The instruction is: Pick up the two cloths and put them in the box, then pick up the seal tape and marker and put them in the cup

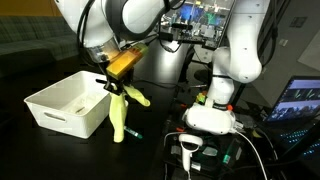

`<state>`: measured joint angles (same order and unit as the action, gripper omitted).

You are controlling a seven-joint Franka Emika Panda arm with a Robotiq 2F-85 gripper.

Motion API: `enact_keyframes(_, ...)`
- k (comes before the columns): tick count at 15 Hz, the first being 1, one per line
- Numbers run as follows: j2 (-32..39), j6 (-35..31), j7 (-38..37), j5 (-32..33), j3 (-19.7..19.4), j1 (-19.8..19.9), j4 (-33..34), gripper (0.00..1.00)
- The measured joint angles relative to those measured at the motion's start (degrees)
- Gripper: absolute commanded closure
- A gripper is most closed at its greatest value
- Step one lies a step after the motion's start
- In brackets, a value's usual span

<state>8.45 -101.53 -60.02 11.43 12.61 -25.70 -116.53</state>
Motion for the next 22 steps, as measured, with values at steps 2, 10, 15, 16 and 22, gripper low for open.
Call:
enact_keyframes(2,-0.8,-0.1,0.0,0.0,0.0,1.3,0.1,0.97)
enact_keyframes(10,-8.2,-0.2,2.4,0.0,-0.4,8.2,2.8,0.97)
enact_keyframes(15,-8.0,-1.1,7.8,0.0,-1.9,12.5,9.7,0.97)
enact_keyframes(16,-7.2,-1.4,9.3,0.0,-2.4,13.3,11.4,0.97)
enact_keyframes(22,3.9,-4.5,16.8,-2.4,-6.4,17.1,23.3,0.97)
